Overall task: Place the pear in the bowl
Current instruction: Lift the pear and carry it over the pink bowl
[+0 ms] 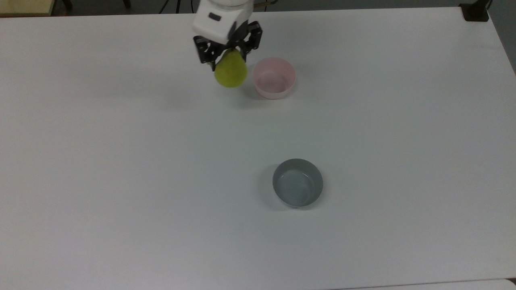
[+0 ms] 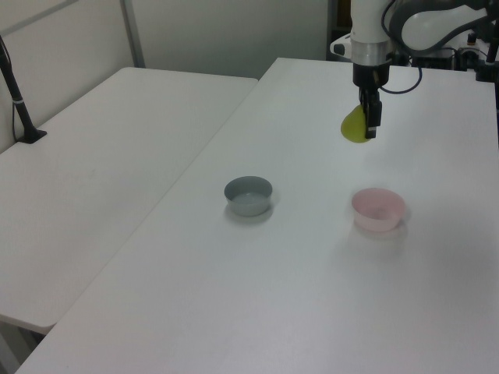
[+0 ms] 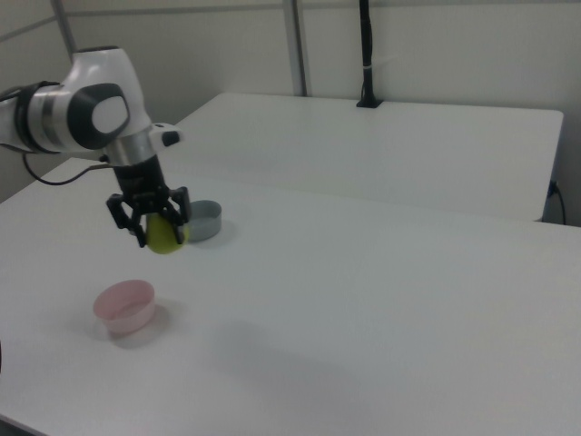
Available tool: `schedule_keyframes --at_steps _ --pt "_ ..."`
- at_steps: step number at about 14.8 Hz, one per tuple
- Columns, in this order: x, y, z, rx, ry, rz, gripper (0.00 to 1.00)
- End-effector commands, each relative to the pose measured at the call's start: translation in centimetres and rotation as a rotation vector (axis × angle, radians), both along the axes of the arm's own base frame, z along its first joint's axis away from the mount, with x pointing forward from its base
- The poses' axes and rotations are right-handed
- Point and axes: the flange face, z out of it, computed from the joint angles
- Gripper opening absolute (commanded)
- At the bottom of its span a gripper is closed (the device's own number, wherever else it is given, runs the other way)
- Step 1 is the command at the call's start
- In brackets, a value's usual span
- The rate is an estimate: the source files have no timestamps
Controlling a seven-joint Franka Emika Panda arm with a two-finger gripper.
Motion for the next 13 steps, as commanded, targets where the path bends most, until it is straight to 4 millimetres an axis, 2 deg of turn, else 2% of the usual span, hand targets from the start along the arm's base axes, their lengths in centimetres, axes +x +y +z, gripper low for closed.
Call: schedule_keyframes --at_steps 1,7,13 --pt "-2.7 4.2 0.5 0.021 0.027 0.064 0.26" --pt "-4.8 9.1 -1.1 0.01 0.061 0.15 0.26" --pt "-5.0 9.5 -3.9 -0.016 0.098 0.142 0.27"
